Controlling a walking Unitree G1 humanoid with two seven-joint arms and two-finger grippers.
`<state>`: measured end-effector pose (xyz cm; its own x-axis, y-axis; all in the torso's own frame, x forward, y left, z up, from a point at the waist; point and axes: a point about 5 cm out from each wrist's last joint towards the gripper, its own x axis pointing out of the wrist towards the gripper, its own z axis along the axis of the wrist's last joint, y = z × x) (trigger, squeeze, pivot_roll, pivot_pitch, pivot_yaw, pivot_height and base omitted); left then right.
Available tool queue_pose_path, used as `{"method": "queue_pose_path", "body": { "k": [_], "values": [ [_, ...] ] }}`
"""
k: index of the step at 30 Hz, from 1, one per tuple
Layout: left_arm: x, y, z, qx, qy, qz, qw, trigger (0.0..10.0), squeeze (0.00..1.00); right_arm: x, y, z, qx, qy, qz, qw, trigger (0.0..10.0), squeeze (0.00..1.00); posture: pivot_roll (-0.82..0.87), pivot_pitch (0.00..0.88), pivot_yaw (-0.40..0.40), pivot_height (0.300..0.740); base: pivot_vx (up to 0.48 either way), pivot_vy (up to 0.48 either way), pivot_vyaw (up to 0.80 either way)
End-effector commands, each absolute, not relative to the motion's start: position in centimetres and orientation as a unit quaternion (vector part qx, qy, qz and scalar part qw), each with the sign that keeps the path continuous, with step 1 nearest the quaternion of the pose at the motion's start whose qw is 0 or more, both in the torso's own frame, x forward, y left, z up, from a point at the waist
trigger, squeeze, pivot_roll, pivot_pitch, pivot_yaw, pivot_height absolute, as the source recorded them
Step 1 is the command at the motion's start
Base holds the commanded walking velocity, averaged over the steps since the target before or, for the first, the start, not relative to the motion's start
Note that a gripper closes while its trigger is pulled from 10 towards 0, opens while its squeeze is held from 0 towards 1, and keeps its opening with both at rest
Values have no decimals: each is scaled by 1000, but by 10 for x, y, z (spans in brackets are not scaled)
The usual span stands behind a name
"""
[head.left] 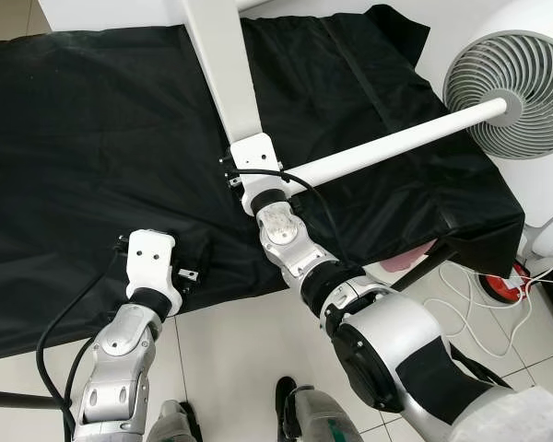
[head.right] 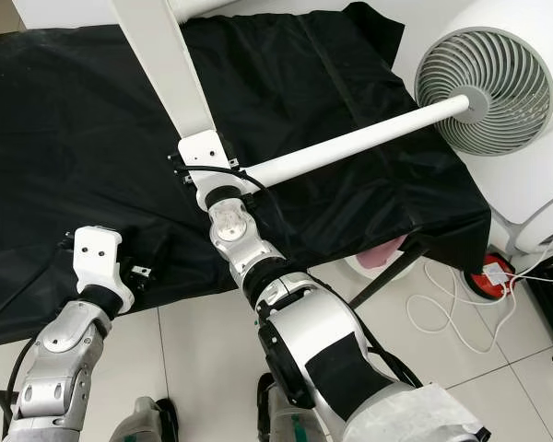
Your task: Building children table
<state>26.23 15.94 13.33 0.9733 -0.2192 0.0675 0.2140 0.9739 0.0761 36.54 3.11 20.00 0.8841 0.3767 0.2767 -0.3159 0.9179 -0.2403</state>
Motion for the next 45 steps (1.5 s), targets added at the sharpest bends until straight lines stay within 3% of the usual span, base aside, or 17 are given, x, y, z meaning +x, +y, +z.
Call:
{"method": "queue_pose_path", "body": {
  "k": [1, 5, 6, 7, 27, 39, 45],
  "values": [
    [259, 165, 127, 34, -28, -68, 997, 10000, 0, 303, 125, 214, 6, -177, 315, 933, 10000, 1000, 91, 201, -42, 740, 0, 0, 0],
    [258, 166, 125, 33, -23, -68, 997, 10000, 0, 312, 111, 203, 35, -147, 282, 948, 10000, 1000, 68, 202, -31, 740, 0, 0, 0],
    [258, 166, 125, 33, -22, -69, 997, 10000, 0, 315, 106, 199, 39, -137, 269, 953, 10000, 325, 68, 202, -31, 740, 0, 0, 0],
    [259, 165, 124, 34, -22, -73, 997, 10000, 0, 318, 102, 195, 43, -126, 265, 955, 10000, 0, 59, 201, -26, 740, 0, 0, 0],
    [259, 155, 125, 27, -25, -105, 994, 10000, 0, 315, 88, 172, 59, -114, 285, 950, 10000, 0, 48, 203, 0, 740, 0, 0, 0],
    [260, 142, 129, 19, -41, -140, 989, 10000, 0, 309, 53, 147, 24, -178, 296, 938, 10000, 0, 21, 209, 12, 740, 0, 0, 0],
    [262, 139, 132, 16, -49, -151, 987, 10000, 0, 308, 17, 130, -8, -198, 273, 941, 10000, 0, 14, 207, 17, 740, 0, 0, 0]
  ]
}}
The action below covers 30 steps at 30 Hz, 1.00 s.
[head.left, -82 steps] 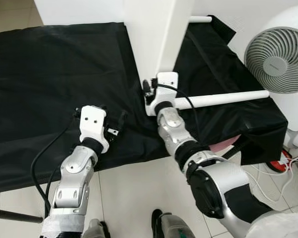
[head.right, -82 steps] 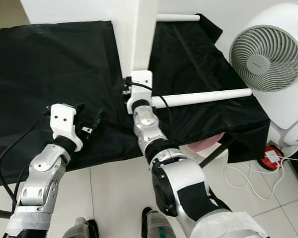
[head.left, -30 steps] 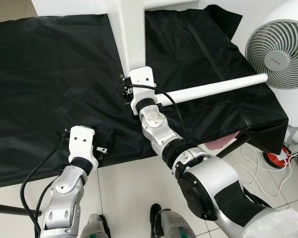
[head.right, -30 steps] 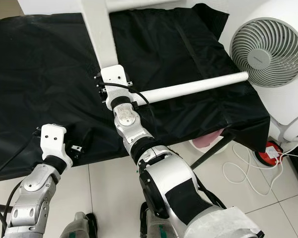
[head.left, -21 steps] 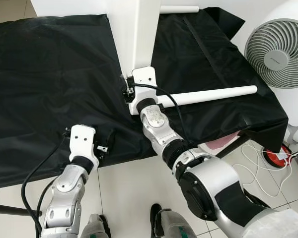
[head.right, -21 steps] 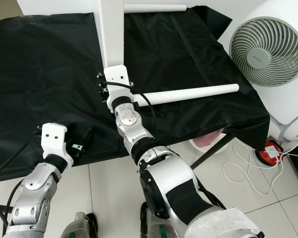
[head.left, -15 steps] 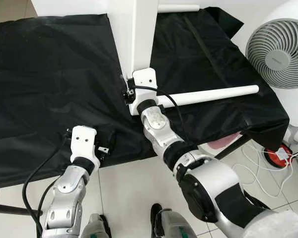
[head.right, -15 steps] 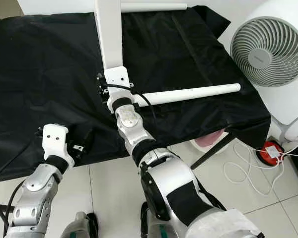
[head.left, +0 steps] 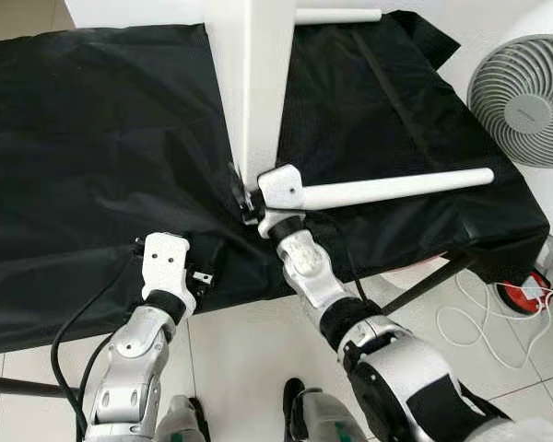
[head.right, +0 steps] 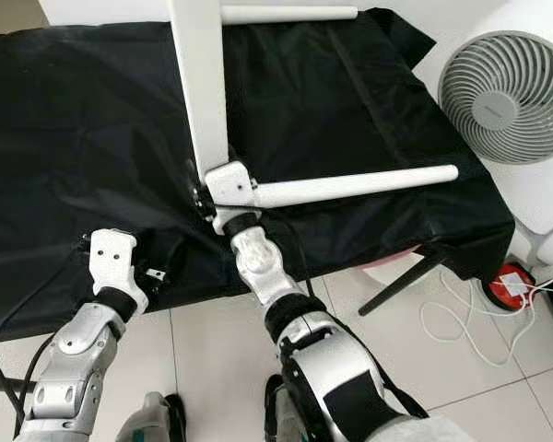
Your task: Building children table
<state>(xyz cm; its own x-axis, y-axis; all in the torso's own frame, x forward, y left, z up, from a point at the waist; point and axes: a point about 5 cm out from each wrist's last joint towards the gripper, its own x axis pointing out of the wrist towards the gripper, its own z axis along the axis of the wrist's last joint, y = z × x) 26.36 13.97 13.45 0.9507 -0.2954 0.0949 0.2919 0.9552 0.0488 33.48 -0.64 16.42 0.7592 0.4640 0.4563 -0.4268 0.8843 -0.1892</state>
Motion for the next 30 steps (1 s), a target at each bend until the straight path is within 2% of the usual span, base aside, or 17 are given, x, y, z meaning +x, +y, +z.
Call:
{"method": "queue_pose_path", "body": {
  "k": [1, 4, 5, 6, 9, 13, 17, 26, 30],
  "values": [
    [262, 139, 133, 17, -50, -153, 987, 10000, 0, 307, 8, 126, -17, -203, 269, 941, 10000, 0, 15, 206, 19, 740, 0, 0, 0],
    [262, 140, 134, 22, -53, -160, 985, 10000, 0, 305, -16, 119, -31, -218, 249, 943, 10000, 0, 10, 206, 24, 740, 0, 0, 0],
    [262, 140, 134, 22, -53, -160, 985, 10000, 0, 305, -16, 119, -31, -218, 249, 943, 10000, 0, 10, 206, 24, 740, 0, 0, 0],
    [262, 140, 134, 24, -53, -163, 985, 10000, 0, 306, -30, 117, -9, -210, 222, 952, 10000, 0, 4, 207, 29, 740, 0, 0, 0],
    [263, 140, 134, 26, -53, -164, 985, 10000, 0, 309, -39, 116, 25, -192, 191, 962, 10000, 0, 1, 207, 35, 740, 0, 0, 0],
    [265, 137, 135, 25, -55, -168, 984, 10000, 0, 313, -32, 123, 98, -163, 168, 967, 10000, 0, 0, 207, 46, 740, 0, 0, 0],
    [265, 136, 135, 24, -56, -172, 983, 10000, 0, 313, -28, 139, 119, -183, 167, 961, 10000, 0, -1, 207, 48, 740, 0, 0, 0],
    [265, 133, 138, 23, -63, -178, 982, 10000, 0, 300, -42, 146, 82, -227, 199, 950, 10000, 0, 2, 202, 43, 740, 0, 0, 0],
    [267, 124, 146, 19, -76, -191, 978, 10000, 0, 286, -60, 147, 37, -244, 220, 944, 10000, 0, -9, 195, 44, 740, 0, 0, 0]
  ]
}}
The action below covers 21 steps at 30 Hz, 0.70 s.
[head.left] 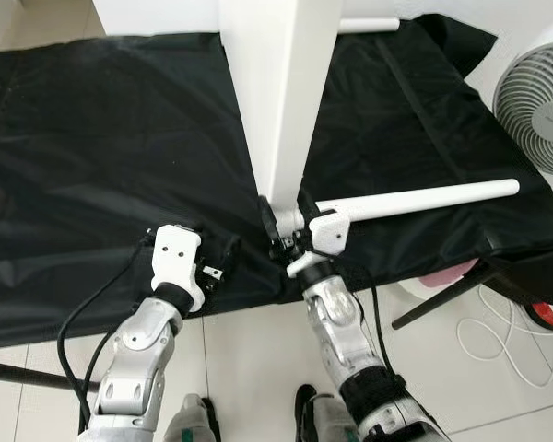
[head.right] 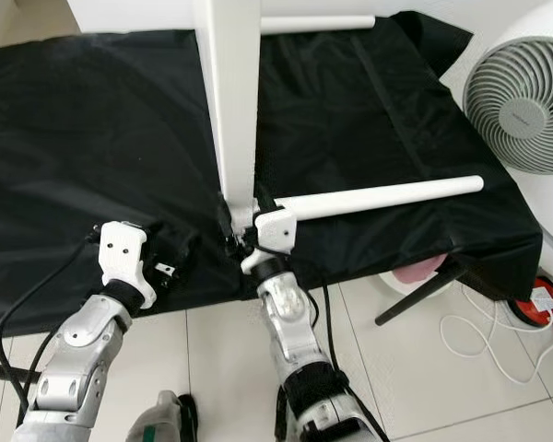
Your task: Building children table
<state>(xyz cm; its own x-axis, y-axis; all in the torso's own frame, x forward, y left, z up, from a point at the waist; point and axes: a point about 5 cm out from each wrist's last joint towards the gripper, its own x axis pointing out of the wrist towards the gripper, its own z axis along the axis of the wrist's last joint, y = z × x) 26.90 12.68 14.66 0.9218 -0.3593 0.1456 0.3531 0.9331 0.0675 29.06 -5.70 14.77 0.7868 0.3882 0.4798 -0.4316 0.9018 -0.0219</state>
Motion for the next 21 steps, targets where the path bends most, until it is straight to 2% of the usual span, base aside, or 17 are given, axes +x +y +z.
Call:
{"method": "queue_pose_path", "body": {
  "k": [1, 8, 21],
  "values": [
    [268, 120, 149, 17, -81, -197, 977, 10000, 0, 284, -67, 148, 27, -250, 209, 945, 10000, 0, -20, 189, 47, 740, 0, 0, 0],
    [270, 117, 155, 17, -90, -205, 974, 10000, 0, 278, -81, 156, 32, -253, 189, 948, 10000, 0, -27, 182, 51, 740, 0, 0, 0],
    [271, 118, 155, 25, -90, -210, 973, 10000, 0, 267, -74, 188, 79, -272, 212, 935, 10000, 0, -30, 163, 61, 740, 0, 0, 0]
  ]
}}
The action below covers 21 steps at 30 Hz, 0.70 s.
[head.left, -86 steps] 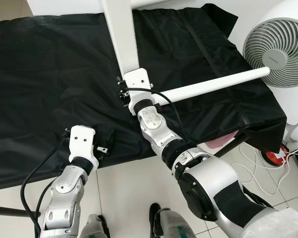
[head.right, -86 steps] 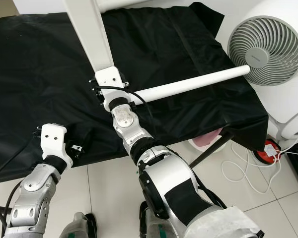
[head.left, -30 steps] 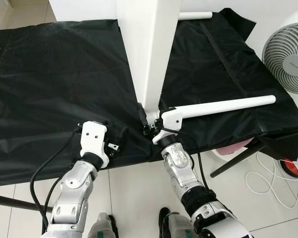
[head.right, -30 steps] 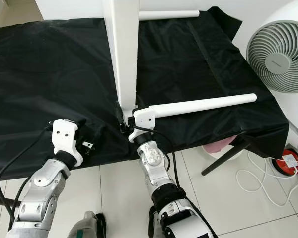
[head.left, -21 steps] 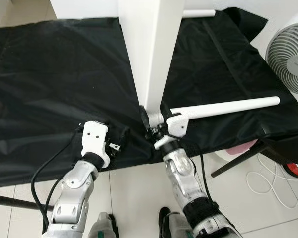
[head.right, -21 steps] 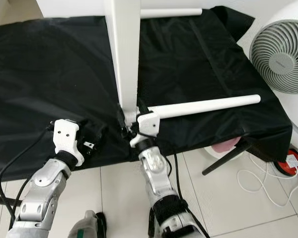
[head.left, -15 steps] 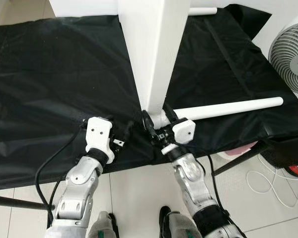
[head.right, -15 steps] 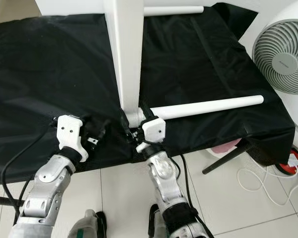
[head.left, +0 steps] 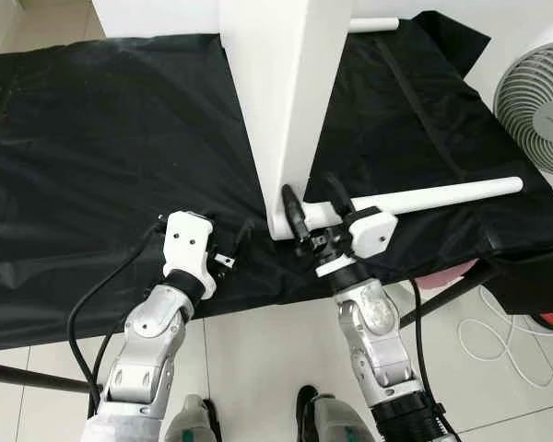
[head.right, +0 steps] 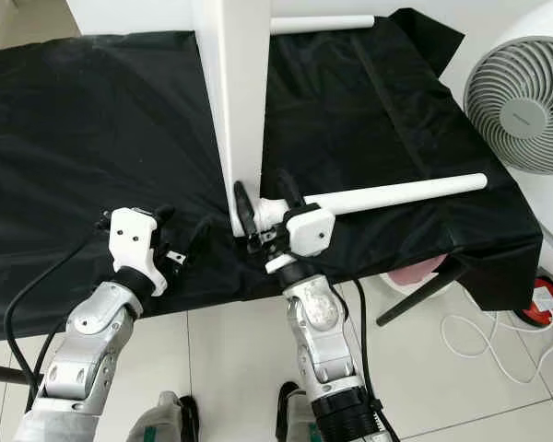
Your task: Building children table
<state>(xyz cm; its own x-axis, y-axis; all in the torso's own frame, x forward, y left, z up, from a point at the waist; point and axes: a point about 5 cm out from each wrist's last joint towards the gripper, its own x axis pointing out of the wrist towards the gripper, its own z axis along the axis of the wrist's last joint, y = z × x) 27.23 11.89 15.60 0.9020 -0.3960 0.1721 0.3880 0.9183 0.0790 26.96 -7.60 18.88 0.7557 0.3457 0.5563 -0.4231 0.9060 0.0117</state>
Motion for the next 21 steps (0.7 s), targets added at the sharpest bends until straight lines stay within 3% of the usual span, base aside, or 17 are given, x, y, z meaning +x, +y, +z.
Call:
{"method": "queue_pose_path", "body": {
  "k": [1, 3, 4, 9, 10, 20, 21],
  "values": [
    [270, 118, 155, 25, -90, -211, 973, 10000, 0, 266, -75, 188, 95, -259, 214, 937, 10000, 0, -30, 163, 61, 740, 0, 0, 0],
    [270, 118, 156, 26, -89, -212, 973, 10000, 0, 264, -76, 188, 102, -254, 215, 938, 10000, 0, -30, 163, 61, 740, 0, 0, 0],
    [269, 117, 155, 26, -89, -214, 972, 10000, 0, 262, -78, 187, 110, -244, 219, 938, 10000, 1000, -30, 157, 64, 740, 0, 0, 0],
    [269, 116, 155, 16, -85, -226, 970, 10000, 0, 257, -85, 184, 108, -232, 219, 941, 10000, 1000, -32, 156, 67, 740, 0, 0, 0],
    [269, 114, 155, 5, -80, -241, 967, 10000, 1000, 254, -91, 182, 99, -225, 217, 945, 10000, 1000, -39, 154, 67, 740, 0, 0, 0],
    [255, 105, 172, 3, -99, -289, 952, 10000, 1000, 248, -126, 170, 46, -188, 187, 963, 10000, 1000, -61, 136, 58, 740, 0, 0, 0],
    [253, 105, 172, 8, -99, -292, 951, 10000, 1000, 248, -129, 169, 39, -185, 184, 965, 10000, 0, -61, 136, 58, 740, 0, 0, 0]
  ]
}}
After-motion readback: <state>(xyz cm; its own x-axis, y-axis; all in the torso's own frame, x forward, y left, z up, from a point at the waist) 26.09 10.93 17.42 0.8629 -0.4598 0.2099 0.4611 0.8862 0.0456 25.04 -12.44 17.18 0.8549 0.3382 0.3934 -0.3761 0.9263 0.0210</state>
